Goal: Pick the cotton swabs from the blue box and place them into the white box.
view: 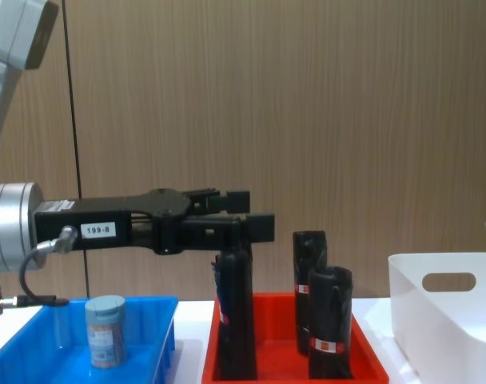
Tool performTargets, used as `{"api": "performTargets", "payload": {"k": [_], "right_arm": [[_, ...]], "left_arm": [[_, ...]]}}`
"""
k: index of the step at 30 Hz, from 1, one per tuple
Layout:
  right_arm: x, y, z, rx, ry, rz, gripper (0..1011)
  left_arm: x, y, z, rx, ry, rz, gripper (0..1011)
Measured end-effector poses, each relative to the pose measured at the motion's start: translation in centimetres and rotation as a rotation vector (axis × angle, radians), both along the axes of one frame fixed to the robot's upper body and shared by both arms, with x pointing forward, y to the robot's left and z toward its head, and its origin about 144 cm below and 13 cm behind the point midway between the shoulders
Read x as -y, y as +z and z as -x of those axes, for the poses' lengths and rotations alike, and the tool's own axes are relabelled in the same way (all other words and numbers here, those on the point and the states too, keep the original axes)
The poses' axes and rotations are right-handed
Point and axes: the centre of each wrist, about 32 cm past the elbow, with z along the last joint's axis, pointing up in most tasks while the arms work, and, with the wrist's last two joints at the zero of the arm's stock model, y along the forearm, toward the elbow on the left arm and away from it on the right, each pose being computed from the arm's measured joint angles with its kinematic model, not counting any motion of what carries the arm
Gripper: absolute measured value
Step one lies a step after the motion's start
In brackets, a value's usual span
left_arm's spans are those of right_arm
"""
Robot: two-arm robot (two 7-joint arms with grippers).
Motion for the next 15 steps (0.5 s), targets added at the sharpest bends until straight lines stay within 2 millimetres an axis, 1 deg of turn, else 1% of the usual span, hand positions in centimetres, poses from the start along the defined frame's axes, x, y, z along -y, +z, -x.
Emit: {"api": "performTargets", "payload": {"k": [2, 3, 5, 6, 7, 9, 11, 13, 15], "right_arm": [[0.04, -0.13, -0.07, -0.005, 0.002, 0.0, 660], [0.05, -0.17, -0.08, -0.007, 0.003, 0.002, 692], [0.04, -0.3, -0.11, -0.011, 0.009, 0.003, 720], [0.03, -0.32, -0.12, -0.011, 0.009, 0.003, 773], [0.02, -0.34, -0.12, -0.011, 0.011, 0.003, 793], [0.0, -0.42, -0.12, -0.012, 0.016, 0.002, 864], [-0.01, -0.44, -0.12, -0.012, 0.018, 0.002, 896], [-0.03, -0.48, -0.11, -0.011, 0.022, 0.001, 959], [-0.04, -0.52, -0.1, -0.011, 0.025, 0.0, 1000]], "left_arm": [[0.0, 0.0, 0.0, 0.0, 0.0, 0.0, 1004], [0.0, 0.0, 0.0, 0.0, 0.0, 0.0, 1004], [0.0, 0.0, 0.0, 0.0, 0.0, 0.0, 1004], [0.0, 0.0, 0.0, 0.0, 0.0, 0.0, 1004], [0.0, 0.0, 0.0, 0.0, 0.0, 0.0, 1004], [0.0, 0.0, 0.0, 0.0, 0.0, 0.0, 1004], [0.0, 0.0, 0.0, 0.0, 0.0, 0.0, 1004], [0.0, 0.0, 0.0, 0.0, 0.0, 0.0, 1004], [0.0, 0.0, 0.0, 0.0, 0.0, 0.0, 1004]]}}
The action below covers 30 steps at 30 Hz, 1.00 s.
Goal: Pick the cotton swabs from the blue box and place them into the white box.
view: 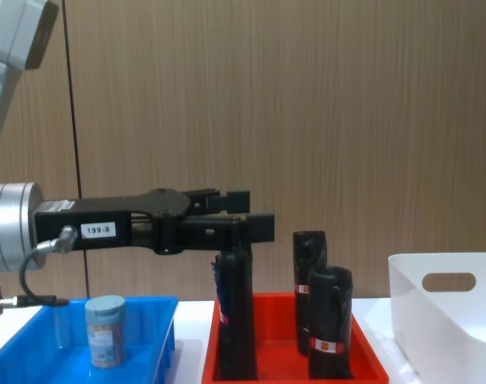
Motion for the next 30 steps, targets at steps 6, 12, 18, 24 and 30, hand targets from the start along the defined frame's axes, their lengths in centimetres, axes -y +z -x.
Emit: {"api": "performTargets", "payload": {"k": [6, 12, 18, 24, 30], "right_arm": [[-0.1, -0.1, 0.1, 0.001, 0.002, -0.001, 1002], [-1.0, -0.3, 0.7, 0.025, 0.009, 0.001, 1002], [-2.4, -0.6, 1.8, 0.064, 0.015, 0.001, 1002], [-4.0, -0.8, 3.3, 0.112, 0.021, -0.004, 1002], [-5.6, -0.9, 4.9, 0.163, 0.023, -0.016, 1002]], "left_arm": [[0.0, 0.0, 0.0, 0.0, 0.004, -0.001, 1004], [0.4, -0.2, 0.3, 0.003, 0.036, -0.008, 1004], [1.1, -0.3, 0.8, 0.01, 0.092, -0.02, 1004], [1.7, -0.5, 1.3, 0.018, 0.146, -0.031, 1004], [2.5, -0.7, 1.9, 0.031, 0.216, -0.043, 1004]]}}
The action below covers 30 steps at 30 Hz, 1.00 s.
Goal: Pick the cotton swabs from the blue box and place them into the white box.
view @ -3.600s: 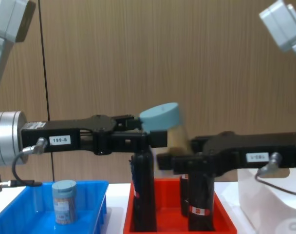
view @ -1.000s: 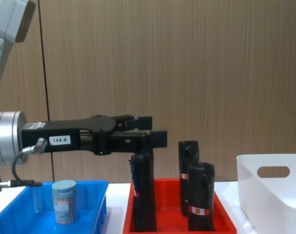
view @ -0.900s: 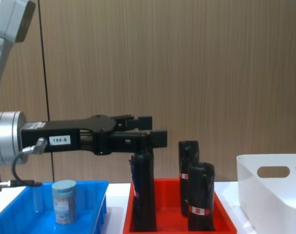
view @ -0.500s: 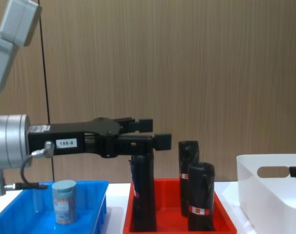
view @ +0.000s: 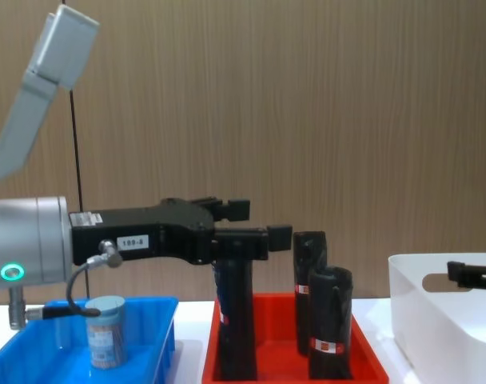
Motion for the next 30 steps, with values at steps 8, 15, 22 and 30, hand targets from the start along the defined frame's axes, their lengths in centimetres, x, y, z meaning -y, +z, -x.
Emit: {"api": "performTargets", "payload": {"k": [8, 15, 22, 30], "right_arm": [[-2.0, 0.1, 2.3, 0.066, -0.001, -0.023, 1002], [-3.5, 0.3, 4.3, 0.122, -0.009, -0.048, 1002], [-4.8, 0.8, 6.2, 0.175, -0.02, -0.077, 1002], [-5.5, 1.1, 7.5, 0.209, -0.03, -0.098, 1002]], "left_arm": [[0.9, -0.2, 0.7, 0.015, 0.076, -0.013, 1004], [1.7, -0.4, 1.4, 0.03, 0.143, -0.022, 1004], [2.5, -0.5, 2.1, 0.048, 0.212, -0.028, 1004], [3.4, -0.7, 3.0, 0.071, 0.294, -0.035, 1004]]}}
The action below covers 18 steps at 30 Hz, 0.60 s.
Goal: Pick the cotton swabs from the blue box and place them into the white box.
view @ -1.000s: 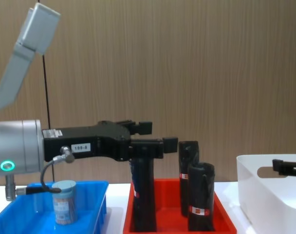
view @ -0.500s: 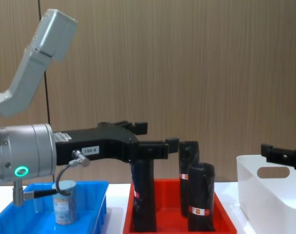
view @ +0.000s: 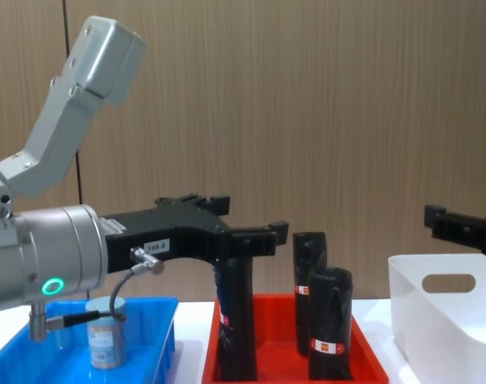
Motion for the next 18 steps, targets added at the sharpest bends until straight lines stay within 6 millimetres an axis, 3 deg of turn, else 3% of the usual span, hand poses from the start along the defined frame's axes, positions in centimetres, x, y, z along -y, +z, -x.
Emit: {"api": "performTargets", "payload": {"k": [18], "right_arm": [[-0.1, 0.0, 0.1, 0.002, 0.0, -0.002, 1002]], "left_arm": [[1.9, -0.2, 1.9, 0.057, 0.176, -0.004, 1004]]}}
